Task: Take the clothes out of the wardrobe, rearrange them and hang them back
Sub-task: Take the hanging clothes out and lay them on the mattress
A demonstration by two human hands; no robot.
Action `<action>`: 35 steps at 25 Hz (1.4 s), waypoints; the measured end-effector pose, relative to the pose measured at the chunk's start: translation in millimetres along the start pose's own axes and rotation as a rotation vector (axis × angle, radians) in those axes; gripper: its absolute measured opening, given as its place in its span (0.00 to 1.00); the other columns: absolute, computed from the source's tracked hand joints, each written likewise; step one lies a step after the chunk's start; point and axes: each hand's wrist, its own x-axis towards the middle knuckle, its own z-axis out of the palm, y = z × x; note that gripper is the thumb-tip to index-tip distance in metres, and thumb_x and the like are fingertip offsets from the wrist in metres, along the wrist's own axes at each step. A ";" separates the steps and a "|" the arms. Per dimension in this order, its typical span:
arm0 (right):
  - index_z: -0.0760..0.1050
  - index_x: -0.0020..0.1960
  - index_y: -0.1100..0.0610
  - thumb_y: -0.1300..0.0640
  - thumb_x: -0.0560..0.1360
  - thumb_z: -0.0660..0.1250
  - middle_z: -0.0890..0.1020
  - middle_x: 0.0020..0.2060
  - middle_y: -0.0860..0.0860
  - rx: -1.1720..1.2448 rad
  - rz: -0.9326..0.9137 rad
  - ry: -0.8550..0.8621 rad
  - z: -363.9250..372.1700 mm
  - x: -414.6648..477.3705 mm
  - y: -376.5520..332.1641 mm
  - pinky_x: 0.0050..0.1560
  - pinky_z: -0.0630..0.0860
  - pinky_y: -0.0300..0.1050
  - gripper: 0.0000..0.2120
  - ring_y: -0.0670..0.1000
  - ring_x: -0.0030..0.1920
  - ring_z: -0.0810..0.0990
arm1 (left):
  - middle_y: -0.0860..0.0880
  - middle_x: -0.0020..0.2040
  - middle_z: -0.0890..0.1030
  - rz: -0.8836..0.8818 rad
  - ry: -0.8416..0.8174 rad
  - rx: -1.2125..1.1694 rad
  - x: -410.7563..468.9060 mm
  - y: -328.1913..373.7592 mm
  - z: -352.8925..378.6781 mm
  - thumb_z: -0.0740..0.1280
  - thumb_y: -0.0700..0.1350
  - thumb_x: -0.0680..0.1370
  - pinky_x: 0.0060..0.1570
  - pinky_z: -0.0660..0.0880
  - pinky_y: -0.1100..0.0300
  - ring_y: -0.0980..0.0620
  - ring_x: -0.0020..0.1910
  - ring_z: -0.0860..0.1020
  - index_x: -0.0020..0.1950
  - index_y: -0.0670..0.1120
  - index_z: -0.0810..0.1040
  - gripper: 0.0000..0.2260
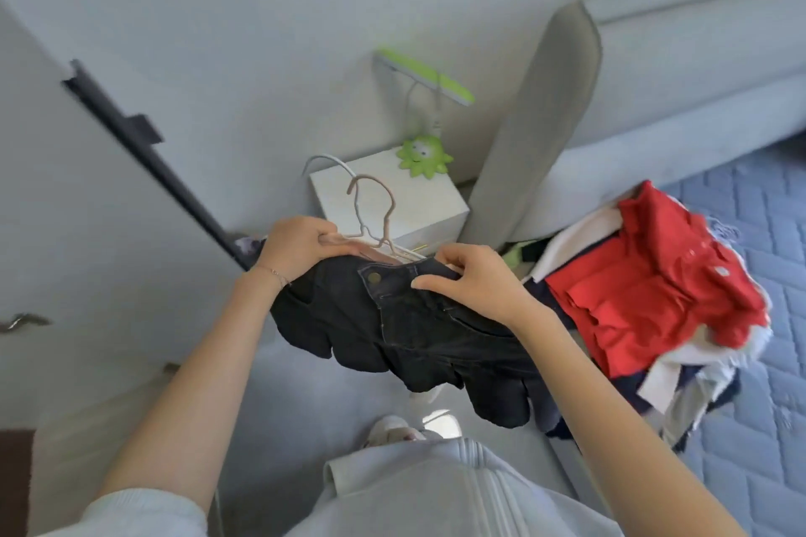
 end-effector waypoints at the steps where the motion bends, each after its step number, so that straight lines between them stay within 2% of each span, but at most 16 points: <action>1: 0.70 0.32 0.53 0.35 0.68 0.70 0.69 0.25 0.47 -0.006 0.042 0.086 -3.8 -5.8 6.3 0.33 0.63 0.45 0.22 0.47 0.28 0.67 | 0.52 0.23 0.62 0.043 -0.033 -0.010 12.4 10.4 5.5 0.61 0.74 0.62 0.29 0.56 0.58 0.56 0.25 0.62 0.27 0.49 0.61 0.29; 4: 0.74 0.33 0.53 0.36 0.70 0.68 0.74 0.26 0.49 -0.016 0.188 0.334 -17.2 -26.8 26.6 0.33 0.67 0.48 0.21 0.48 0.30 0.71 | 0.52 0.24 0.61 0.170 -0.121 -0.075 47.7 44.2 23.0 0.65 0.71 0.64 0.31 0.56 0.57 0.56 0.26 0.61 0.26 0.49 0.59 0.28; 6: 0.70 0.31 0.51 0.36 0.71 0.67 0.71 0.24 0.47 0.000 0.265 0.470 -25.8 -44.6 38.9 0.32 0.65 0.46 0.21 0.47 0.29 0.69 | 0.52 0.24 0.63 0.255 -0.158 -0.092 68.8 70.6 36.1 0.69 0.67 0.67 0.31 0.58 0.56 0.55 0.26 0.61 0.26 0.50 0.59 0.27; 8: 0.68 0.28 0.48 0.39 0.72 0.69 0.69 0.23 0.46 0.046 0.332 0.582 -35.6 -64.9 53.5 0.31 0.62 0.43 0.20 0.46 0.28 0.67 | 0.52 0.25 0.68 0.339 -0.216 -0.064 89.4 101.5 51.9 0.69 0.66 0.68 0.32 0.62 0.56 0.54 0.28 0.66 0.28 0.48 0.65 0.25; 12: 0.65 0.27 0.51 0.42 0.72 0.70 0.64 0.22 0.46 0.130 0.462 0.804 -62.4 -116.5 90.5 0.33 0.60 0.48 0.23 0.46 0.28 0.63 | 0.55 0.35 0.79 0.591 -0.346 0.002 120.2 183.7 87.2 0.63 0.70 0.71 0.37 0.70 0.56 0.55 0.37 0.76 0.39 0.53 0.78 0.21; 15: 0.63 0.27 0.52 0.42 0.72 0.70 0.63 0.22 0.46 0.164 0.515 0.939 -91.9 -151.6 122.1 0.32 0.60 0.48 0.24 0.45 0.27 0.62 | 0.56 0.42 0.81 0.750 -0.379 0.046 136.3 252.2 116.5 0.55 0.69 0.75 0.41 0.73 0.55 0.54 0.42 0.77 0.47 0.55 0.79 0.21; 17: 0.62 0.28 0.56 0.42 0.72 0.70 0.61 0.22 0.46 0.193 0.530 1.006 -116.5 -171.2 147.1 0.32 0.60 0.48 0.26 0.45 0.27 0.62 | 0.55 0.42 0.81 0.825 -0.376 0.090 148.2 299.4 138.9 0.55 0.66 0.78 0.40 0.72 0.55 0.53 0.42 0.77 0.49 0.55 0.78 0.19; 22: 0.64 0.29 0.60 0.41 0.70 0.70 0.62 0.25 0.47 0.243 0.537 1.083 -186.0 -205.7 217.3 0.33 0.60 0.47 0.26 0.46 0.29 0.62 | 0.56 0.33 0.74 0.895 -0.369 0.089 177.9 402.8 191.7 0.62 0.59 0.79 0.32 0.62 0.64 0.59 0.34 0.72 0.40 0.59 0.71 0.10; 25: 0.67 0.31 0.62 0.40 0.70 0.69 0.63 0.25 0.48 0.252 0.531 1.082 -228.7 -217.6 256.2 0.32 0.60 0.45 0.26 0.46 0.29 0.62 | 0.54 0.30 0.72 0.919 -0.346 0.098 198.3 452.8 219.2 0.62 0.58 0.79 0.30 0.60 0.65 0.56 0.31 0.70 0.37 0.54 0.68 0.13; 29: 0.68 0.31 0.62 0.37 0.68 0.69 0.64 0.25 0.48 0.256 0.553 1.092 -286.4 -218.5 306.2 0.34 0.62 0.46 0.29 0.46 0.30 0.65 | 0.55 0.30 0.69 0.914 -0.318 0.074 230.6 506.9 250.1 0.61 0.58 0.80 0.29 0.59 0.66 0.57 0.30 0.69 0.35 0.55 0.64 0.16; 32: 0.76 0.32 0.54 0.34 0.68 0.68 0.72 0.25 0.45 0.253 0.626 1.076 -318.5 -211.6 341.7 0.36 0.67 0.48 0.23 0.48 0.32 0.71 | 0.55 0.30 0.69 0.922 -0.384 0.081 263.3 539.5 277.5 0.60 0.58 0.80 0.30 0.60 0.63 0.56 0.31 0.68 0.37 0.54 0.66 0.14; 34: 0.75 0.29 0.45 0.34 0.68 0.67 0.73 0.23 0.41 0.277 0.667 1.054 -336.4 -203.5 363.3 0.34 0.66 0.45 0.17 0.45 0.30 0.70 | 0.55 0.31 0.70 0.923 -0.404 0.101 289.2 556.3 299.4 0.59 0.58 0.81 0.30 0.61 0.61 0.56 0.31 0.68 0.37 0.51 0.68 0.15; 35: 0.73 0.28 0.44 0.34 0.68 0.67 0.71 0.22 0.41 0.289 0.687 1.050 -345.2 -198.8 374.4 0.33 0.65 0.44 0.18 0.45 0.28 0.69 | 0.53 0.31 0.71 0.922 -0.408 0.117 302.2 564.0 311.7 0.58 0.58 0.81 0.31 0.62 0.59 0.54 0.32 0.69 0.38 0.48 0.70 0.17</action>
